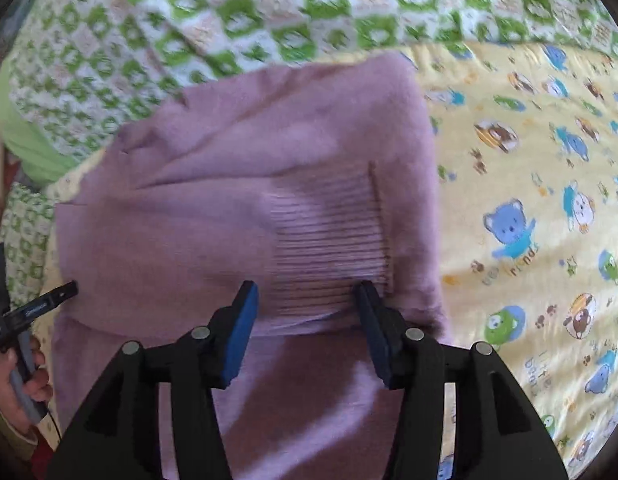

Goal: Fold small clothes

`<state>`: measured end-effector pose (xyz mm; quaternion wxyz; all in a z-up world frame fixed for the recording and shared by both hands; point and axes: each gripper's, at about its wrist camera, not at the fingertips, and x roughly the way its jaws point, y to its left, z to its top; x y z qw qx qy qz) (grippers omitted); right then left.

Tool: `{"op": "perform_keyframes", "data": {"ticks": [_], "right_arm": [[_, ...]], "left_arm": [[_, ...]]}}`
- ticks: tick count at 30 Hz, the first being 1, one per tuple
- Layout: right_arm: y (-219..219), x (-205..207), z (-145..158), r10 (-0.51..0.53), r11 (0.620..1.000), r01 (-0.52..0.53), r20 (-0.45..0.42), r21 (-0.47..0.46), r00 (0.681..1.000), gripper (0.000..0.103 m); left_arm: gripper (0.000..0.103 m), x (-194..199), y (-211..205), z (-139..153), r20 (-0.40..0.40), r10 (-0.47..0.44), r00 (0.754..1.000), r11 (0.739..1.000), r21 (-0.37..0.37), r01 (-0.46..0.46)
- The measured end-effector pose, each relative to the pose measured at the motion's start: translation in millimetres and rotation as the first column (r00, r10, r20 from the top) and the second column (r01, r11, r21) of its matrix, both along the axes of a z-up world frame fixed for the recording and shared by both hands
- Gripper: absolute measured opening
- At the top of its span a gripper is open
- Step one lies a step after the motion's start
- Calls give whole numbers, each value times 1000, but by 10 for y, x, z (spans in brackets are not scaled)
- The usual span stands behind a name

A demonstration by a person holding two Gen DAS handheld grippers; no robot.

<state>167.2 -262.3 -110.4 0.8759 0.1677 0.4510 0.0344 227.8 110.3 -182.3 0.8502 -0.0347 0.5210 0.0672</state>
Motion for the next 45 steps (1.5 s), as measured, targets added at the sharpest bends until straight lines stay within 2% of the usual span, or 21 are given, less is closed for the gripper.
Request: {"op": "perform_keyframes", "data": {"ticks": [7,13,15,18,22,29,35,41,42,45], "right_arm": [[-124,-419,302,-23,997,16,79,78,997,53],[-92,-911,421,-29,994,20,81,110,996,53],[-23,-994,417,-13,994,4,77,108,997,53],[33,-1343,383,22,994,-29,60,104,998,53],[108,-1830,281,45,994,-47,28,95,999,53],[169,-2639,38,14,996,-11,-38,92,999,53],[225,-3094,-187,-10,995,20,-91,102,996,53],[208,-3133,-446,-17,986,38,-128,161,992,53],[197,-3113,-466,-17,984,38,-122,176,992,53],[195,-3038,-485,13,973,8,-89,232,996,52]], "left_arm": [[67,-448,99,276,21,-52,998,999,4,52],[72,-1065,76,405,-27,-91,996,996,-18,90],[72,-1375,109,370,-58,-99,993,995,-35,97],[72,-1808,111,273,-101,-134,986,990,-59,128],[72,-2354,72,135,-152,-176,973,984,-53,170],[73,-3236,167,-38,-189,-166,968,980,-137,142],[75,-3561,249,-200,-196,-169,966,966,-228,122],[73,-3513,154,-227,-220,-173,960,961,-249,116],[70,-3430,116,-205,-224,-173,959,962,-247,116],[52,-3342,-16,-181,-221,-184,958,961,-244,128]]}}
